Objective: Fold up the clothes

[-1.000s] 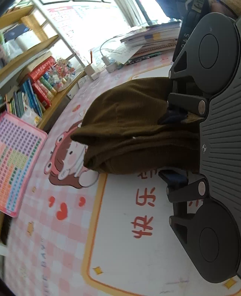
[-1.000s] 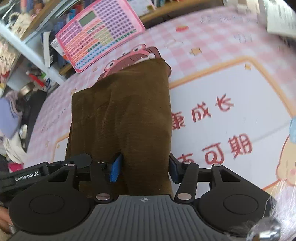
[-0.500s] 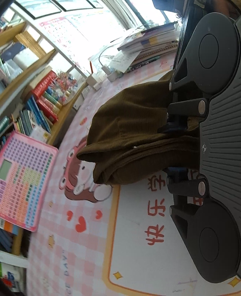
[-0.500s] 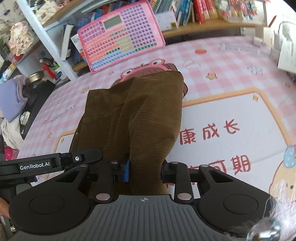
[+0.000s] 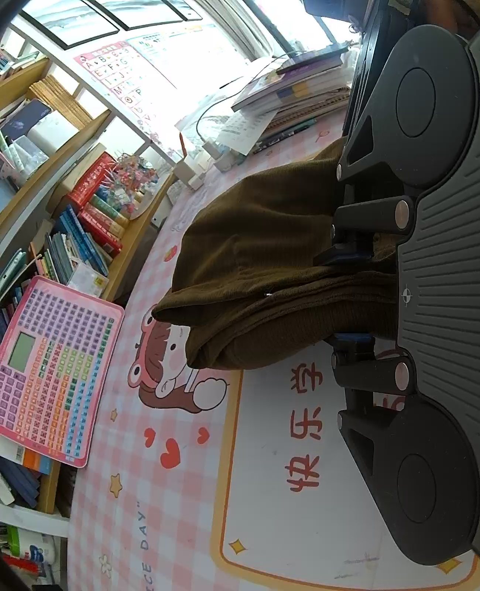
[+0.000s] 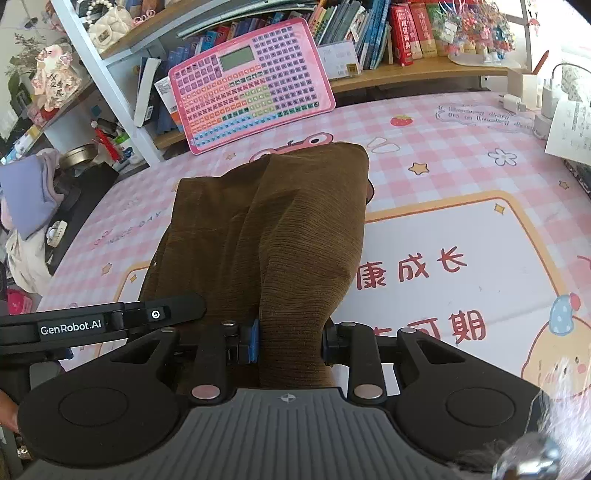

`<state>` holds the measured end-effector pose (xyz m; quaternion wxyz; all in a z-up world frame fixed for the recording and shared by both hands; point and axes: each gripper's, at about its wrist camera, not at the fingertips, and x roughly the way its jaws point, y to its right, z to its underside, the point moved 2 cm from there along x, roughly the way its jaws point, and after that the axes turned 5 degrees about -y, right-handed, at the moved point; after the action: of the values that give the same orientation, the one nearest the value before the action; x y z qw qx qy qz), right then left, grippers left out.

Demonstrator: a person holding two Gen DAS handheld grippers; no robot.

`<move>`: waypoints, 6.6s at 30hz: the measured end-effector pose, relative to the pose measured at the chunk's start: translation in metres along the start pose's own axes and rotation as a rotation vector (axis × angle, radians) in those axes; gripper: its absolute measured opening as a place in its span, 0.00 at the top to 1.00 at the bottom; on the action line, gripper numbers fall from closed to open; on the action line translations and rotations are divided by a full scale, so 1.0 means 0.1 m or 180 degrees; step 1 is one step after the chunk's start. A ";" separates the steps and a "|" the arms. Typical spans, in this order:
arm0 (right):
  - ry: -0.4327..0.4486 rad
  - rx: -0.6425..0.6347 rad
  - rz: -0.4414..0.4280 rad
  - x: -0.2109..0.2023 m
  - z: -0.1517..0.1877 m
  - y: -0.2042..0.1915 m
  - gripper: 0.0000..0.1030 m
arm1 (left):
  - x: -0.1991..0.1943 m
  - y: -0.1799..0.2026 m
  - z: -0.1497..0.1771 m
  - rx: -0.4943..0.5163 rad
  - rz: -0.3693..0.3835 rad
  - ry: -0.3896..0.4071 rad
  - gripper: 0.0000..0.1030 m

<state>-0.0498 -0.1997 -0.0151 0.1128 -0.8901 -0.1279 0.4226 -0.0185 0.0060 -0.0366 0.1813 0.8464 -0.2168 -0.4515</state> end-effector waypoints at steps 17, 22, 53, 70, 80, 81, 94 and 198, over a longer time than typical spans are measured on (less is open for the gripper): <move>-0.0025 -0.0316 -0.0357 -0.17 -0.31 0.49 0.75 | 0.16 0.56 0.05 -0.0156 -0.0369 0.0188 0.70; -0.0104 -0.0299 -0.0469 -0.18 -0.31 0.68 0.75 | 0.23 0.74 0.07 -0.0190 -0.0485 0.0206 0.70; -0.0065 -0.0087 -0.0530 -0.14 -0.45 0.85 0.75 | 0.32 0.81 -0.19 0.0032 -0.0488 0.0188 0.70; -0.0063 0.0003 -0.0377 0.26 -0.52 0.13 0.75 | 0.09 0.10 -0.53 0.0091 -0.0345 0.0105 0.70; 0.0022 -0.0003 -0.0344 0.47 -0.62 -0.20 0.75 | -0.03 -0.24 -0.75 0.0149 -0.0277 0.0153 0.70; 0.0030 -0.0006 -0.0346 0.50 -0.64 -0.23 0.75 | -0.04 -0.28 -0.80 0.0146 -0.0267 0.0162 0.70; 0.0087 -0.0200 -0.0333 1.20 -1.36 -0.56 0.75 | 0.17 -0.91 -1.65 0.0091 -0.0197 0.0317 0.69; 0.0179 -0.0362 0.0521 0.89 -0.49 -0.32 0.14 | 0.02 -0.46 -0.53 0.0248 -0.1503 0.0538 0.00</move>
<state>0.0380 -0.1451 -0.0391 0.0308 -0.9141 -0.0754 0.3973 0.0369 0.0494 -0.0332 0.0556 0.9146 -0.0144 -0.4002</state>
